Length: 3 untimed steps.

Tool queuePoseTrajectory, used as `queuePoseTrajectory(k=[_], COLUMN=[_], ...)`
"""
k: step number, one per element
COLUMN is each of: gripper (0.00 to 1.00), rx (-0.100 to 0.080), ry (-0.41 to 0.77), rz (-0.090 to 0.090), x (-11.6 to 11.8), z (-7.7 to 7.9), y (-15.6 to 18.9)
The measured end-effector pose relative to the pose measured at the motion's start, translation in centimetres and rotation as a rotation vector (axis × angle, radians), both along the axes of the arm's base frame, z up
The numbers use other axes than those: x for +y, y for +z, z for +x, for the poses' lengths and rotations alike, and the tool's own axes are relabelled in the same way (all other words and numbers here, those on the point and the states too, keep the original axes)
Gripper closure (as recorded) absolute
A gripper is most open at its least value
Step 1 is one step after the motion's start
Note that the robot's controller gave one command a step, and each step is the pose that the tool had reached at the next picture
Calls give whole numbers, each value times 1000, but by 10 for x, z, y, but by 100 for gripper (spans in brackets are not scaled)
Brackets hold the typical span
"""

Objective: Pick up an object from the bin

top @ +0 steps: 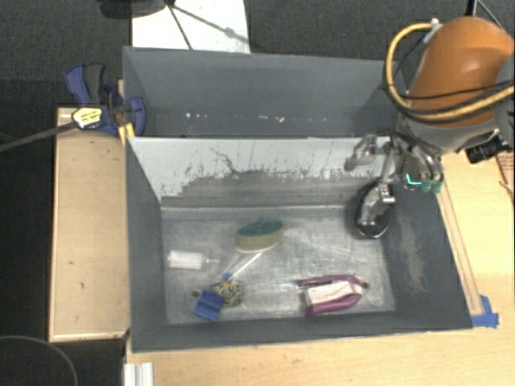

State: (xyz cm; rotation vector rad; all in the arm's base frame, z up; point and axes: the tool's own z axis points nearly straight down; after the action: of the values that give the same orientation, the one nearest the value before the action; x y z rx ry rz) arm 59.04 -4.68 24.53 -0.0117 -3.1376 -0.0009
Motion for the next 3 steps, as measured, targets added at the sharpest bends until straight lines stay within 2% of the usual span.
queuePoseTrajectory(k=[1, 2, 3], gripper=[0, 0, 0], rx=[-19, -11, -25], ry=[217, 85, 56], rz=[-2, 2, -2], x=[5, 56, -15], z=[-73, -65, -96], y=[-154, -144, -141])
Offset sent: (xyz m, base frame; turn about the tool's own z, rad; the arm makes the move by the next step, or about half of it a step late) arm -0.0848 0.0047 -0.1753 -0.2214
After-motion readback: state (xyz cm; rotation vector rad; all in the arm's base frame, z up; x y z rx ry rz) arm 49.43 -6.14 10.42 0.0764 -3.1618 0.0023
